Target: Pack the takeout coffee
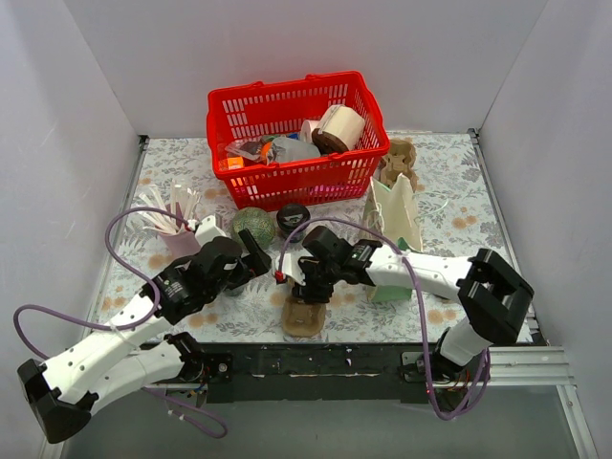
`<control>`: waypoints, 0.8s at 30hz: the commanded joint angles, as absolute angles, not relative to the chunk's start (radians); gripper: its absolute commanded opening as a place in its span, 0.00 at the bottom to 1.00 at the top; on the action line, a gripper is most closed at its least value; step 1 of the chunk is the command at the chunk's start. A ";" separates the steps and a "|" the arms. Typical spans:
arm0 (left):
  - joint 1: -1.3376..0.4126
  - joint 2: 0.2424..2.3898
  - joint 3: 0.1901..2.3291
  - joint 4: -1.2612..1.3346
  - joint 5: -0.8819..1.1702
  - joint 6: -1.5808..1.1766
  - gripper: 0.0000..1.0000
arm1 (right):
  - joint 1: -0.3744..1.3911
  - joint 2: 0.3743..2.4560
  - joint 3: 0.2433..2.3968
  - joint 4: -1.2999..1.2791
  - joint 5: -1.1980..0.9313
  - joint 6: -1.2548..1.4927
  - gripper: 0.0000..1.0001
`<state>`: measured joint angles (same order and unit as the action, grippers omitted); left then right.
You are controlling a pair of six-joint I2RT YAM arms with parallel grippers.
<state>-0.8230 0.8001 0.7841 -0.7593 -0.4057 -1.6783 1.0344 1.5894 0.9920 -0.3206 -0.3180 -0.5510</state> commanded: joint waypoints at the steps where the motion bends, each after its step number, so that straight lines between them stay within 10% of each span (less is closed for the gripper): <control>1: -0.824 0.767 0.770 -0.761 -0.402 -1.654 0.98 | 1.032 1.484 1.048 -0.318 -0.299 -0.494 0.45; 24: -0.825 1.041 1.008 -0.367 -0.012 -1.529 0.98 | 0.807 1.069 1.387 -0.265 0.518 -0.330 0.46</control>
